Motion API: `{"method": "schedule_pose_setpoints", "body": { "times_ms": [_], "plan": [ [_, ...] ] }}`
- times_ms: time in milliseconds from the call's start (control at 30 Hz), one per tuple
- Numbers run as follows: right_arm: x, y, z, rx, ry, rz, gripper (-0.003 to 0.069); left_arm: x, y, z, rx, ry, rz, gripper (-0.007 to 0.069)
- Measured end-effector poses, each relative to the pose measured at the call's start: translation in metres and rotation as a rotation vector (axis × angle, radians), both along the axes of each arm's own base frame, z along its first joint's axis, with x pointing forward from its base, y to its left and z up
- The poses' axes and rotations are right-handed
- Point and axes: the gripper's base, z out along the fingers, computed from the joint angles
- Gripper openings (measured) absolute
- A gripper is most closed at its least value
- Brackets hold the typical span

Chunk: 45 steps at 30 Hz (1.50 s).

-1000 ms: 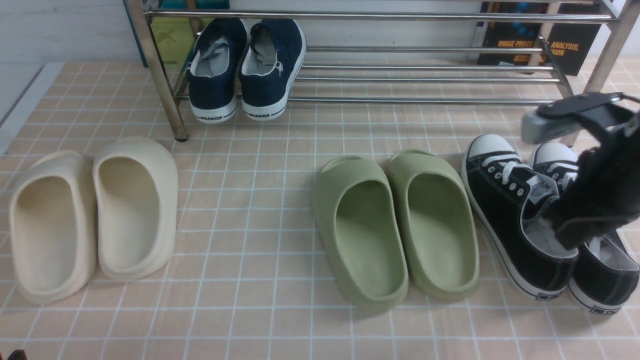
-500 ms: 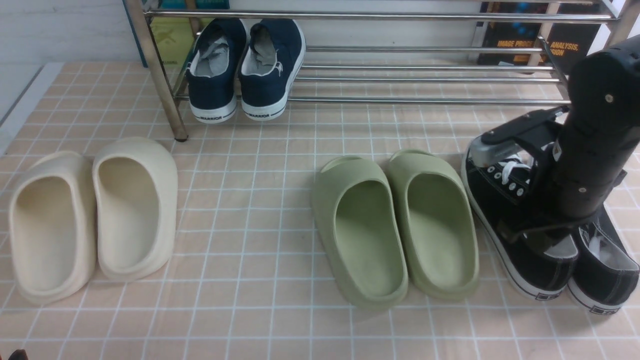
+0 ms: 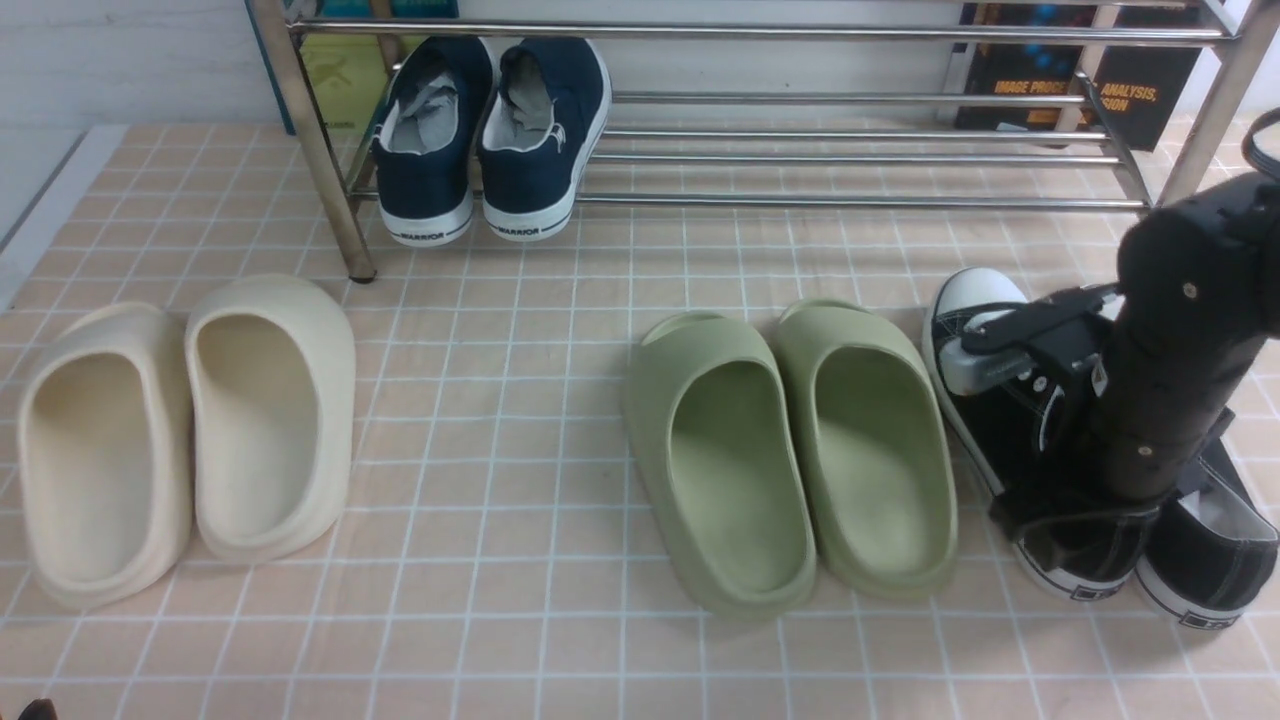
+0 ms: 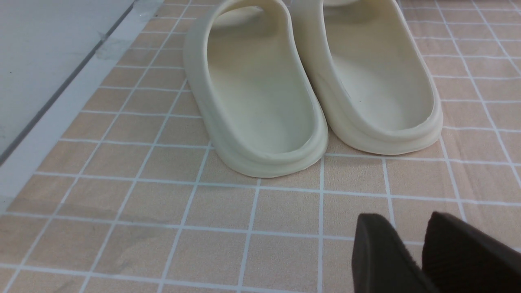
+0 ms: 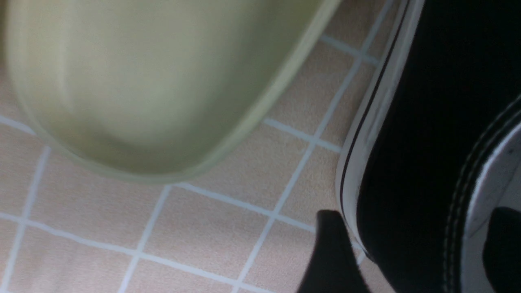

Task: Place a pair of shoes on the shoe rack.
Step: Use the right arm to grab the shoe closest to it, then use the right arm to put a shoe into the shoe rack

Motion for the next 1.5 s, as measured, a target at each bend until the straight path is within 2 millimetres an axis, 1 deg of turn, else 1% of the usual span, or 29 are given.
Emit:
{"method": "schedule_pose_setpoints", "body": {
  "times_ms": [33, 67, 100, 133, 167, 233, 267, 300, 400, 467, 533, 600, 700, 767, 967, 1033, 1067, 1100, 1200, 1267, 1367, 1500],
  "plan": [
    [0.0, -0.002, -0.004, 0.003, -0.017, -0.005, 0.0357, 0.0, 0.0, 0.0, 0.0, 0.0, 0.0, 0.0209],
    [-0.001, -0.003, -0.005, 0.004, -0.02, -0.008, 0.0315, 0.0, 0.0, 0.0, 0.0, 0.0, 0.0, 0.021],
    [-0.001, -0.003, -0.005, 0.009, -0.021, -0.011, 0.0246, 0.0, 0.0, 0.0, 0.0, 0.0, 0.0, 0.0212],
    [-0.001, -0.003, -0.005, 0.01, -0.022, -0.011, 0.0233, 0.0, 0.0, 0.0, 0.0, 0.0, 0.0, 0.0212],
    [-0.002, -0.002, -0.005, 0.017, -0.02, -0.013, 0.0145, 0.0, 0.0, 0.0, 0.0, 0.0, 0.0, 0.0213],
    [-0.003, -0.001, -0.004, 0.034, -0.021, -0.018, 0.0048, 0.0, 0.0, 0.0, 0.0, 0.0, 0.0, 0.0214],
    [-0.004, 0.0, -0.001, 0.041, -0.018, -0.016, 0.0013, 0.0, 0.0, 0.0, 0.0, 0.0, 0.0, 0.0216],
    [-0.004, -0.001, -0.001, 0.04, -0.017, -0.015, 0.0013, 0.0, 0.0, 0.0, 0.0, 0.0, 0.0, 0.0216],
    [-0.008, 0.0, 0.025, 0.062, -0.02, 0.009, 0.0007, 0.0, 0.0, 0.0, 0.0, 0.0, 0.0, 0.022],
    [-0.006, 0.002, 0.045, 0.078, -0.055, 0.028, 0.0007, 0.0, 0.0, 0.0, 0.0, 0.001, 0.0, 0.0221],
    [-0.002, 0.003, 0.061, 0.083, -0.091, 0.044, 0.0007, 0.0, 0.0, 0.0, 0.0, 0.001, 0.0, 0.0223],
    [0.006, 0.004, 0.08, 0.09, -0.141, 0.067, 0.0007, 0.0, 0.0, 0.0, 0.0, 0.001, 0.0, 0.0224],
    [0.015, 0.007, 0.091, 0.091, -0.169, 0.084, 0.0007, 0.0, 0.0, 0.0, 0.0, 0.001, 0.0, 0.0227],
    [0.028, 0.011, 0.094, 0.092, -0.178, 0.093, 0.0007, 0.0, 0.0, 0.0, 0.0, 0.001, 0.0, 0.0232],
    [0.063, 0.023, 0.091, 0.096, -0.191, 0.1, 0.0007, 0.0, 0.0, 0.0, 0.0, 0.001, 0.0, 0.0234],
    [0.073, 0.026, 0.093, 0.1, -0.204, 0.1, 0.0007, 0.0, 0.0, 0.0, 0.0, 0.001, 0.0, 0.0234],
    [0.075, 0.027, 0.095, 0.102, -0.212, 0.1, 0.0007, 0.0, 0.0, 0.0, 0.0, 0.001, 0.0, 0.0234],
    [0.085, 0.03, 0.096, 0.105, -0.223, 0.101, 0.0007, 0.0, 0.0, 0.0, 0.0, 0.001, 0.0, 0.0234],
    [0.097, 0.034, 0.098, 0.112, -0.25, 0.102, 0.0007, 0.0, 0.0, 0.0, 0.0, 0.001, 0.0, 0.0234],
    [0.11, 0.038, 0.1, 0.118, -0.277, 0.115, 0.0007, 0.0, 0.0, 0.0, 0.0, 0.001, 0.0, 0.0234],
    [0.125, 0.038, 0.094, 0.119, -0.288, 0.113, 0.0007, 0.0, 0.0, 0.0, 0.0, 0.001, 0.0, 0.0237],
    [0.144, 0.033, 0.081, 0.114, -0.287, 0.091, 0.0007, 0.0, 0.0, 0.0, 0.0, 0.001, 0.0, 0.0237]
  ]
}}
